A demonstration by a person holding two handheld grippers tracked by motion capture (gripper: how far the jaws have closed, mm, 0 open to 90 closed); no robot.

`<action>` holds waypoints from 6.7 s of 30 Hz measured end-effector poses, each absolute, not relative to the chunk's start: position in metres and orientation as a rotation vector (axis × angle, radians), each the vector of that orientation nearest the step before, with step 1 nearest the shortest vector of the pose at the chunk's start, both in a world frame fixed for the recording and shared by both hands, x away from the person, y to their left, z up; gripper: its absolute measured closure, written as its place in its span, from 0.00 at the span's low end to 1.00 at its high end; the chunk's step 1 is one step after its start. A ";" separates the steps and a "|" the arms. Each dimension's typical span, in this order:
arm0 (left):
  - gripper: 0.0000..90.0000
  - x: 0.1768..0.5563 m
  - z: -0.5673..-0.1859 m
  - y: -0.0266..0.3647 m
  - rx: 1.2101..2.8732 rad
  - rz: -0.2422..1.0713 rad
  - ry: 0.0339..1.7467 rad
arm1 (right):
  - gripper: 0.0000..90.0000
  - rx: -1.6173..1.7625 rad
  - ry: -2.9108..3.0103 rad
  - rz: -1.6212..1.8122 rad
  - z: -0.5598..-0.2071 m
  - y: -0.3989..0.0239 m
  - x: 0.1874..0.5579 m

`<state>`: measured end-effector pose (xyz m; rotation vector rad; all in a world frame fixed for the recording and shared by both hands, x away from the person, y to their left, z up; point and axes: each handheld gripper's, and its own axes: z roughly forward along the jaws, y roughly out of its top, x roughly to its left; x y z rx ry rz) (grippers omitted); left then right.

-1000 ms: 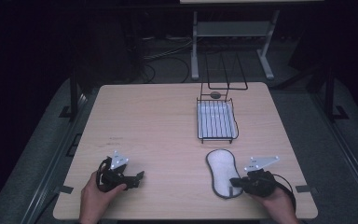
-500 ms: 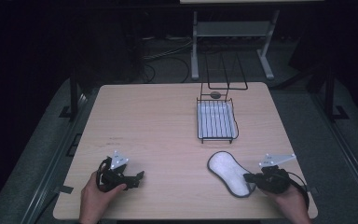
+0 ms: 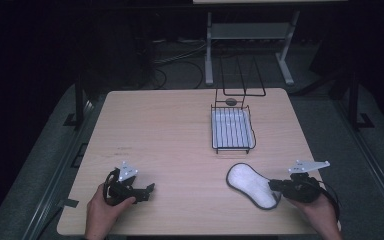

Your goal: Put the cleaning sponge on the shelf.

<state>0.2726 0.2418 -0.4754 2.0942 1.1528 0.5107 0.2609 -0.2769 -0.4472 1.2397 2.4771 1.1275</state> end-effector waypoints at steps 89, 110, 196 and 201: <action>0.14 0.273 -0.475 0.242 2.094 0.511 1.153 | 0.58 1.077 2.523 1.070 -0.447 -0.234 0.286; 0.14 0.273 -0.475 0.242 2.094 0.510 1.153 | 0.90 1.069 2.509 1.312 -0.420 -0.243 0.289; 0.14 0.273 -0.475 0.242 2.092 0.509 1.156 | 0.90 1.175 2.235 1.445 -0.363 -0.256 0.402; 0.14 0.273 -0.475 0.242 2.092 0.509 1.156 | 0.90 1.197 2.221 1.460 -0.367 -0.250 0.416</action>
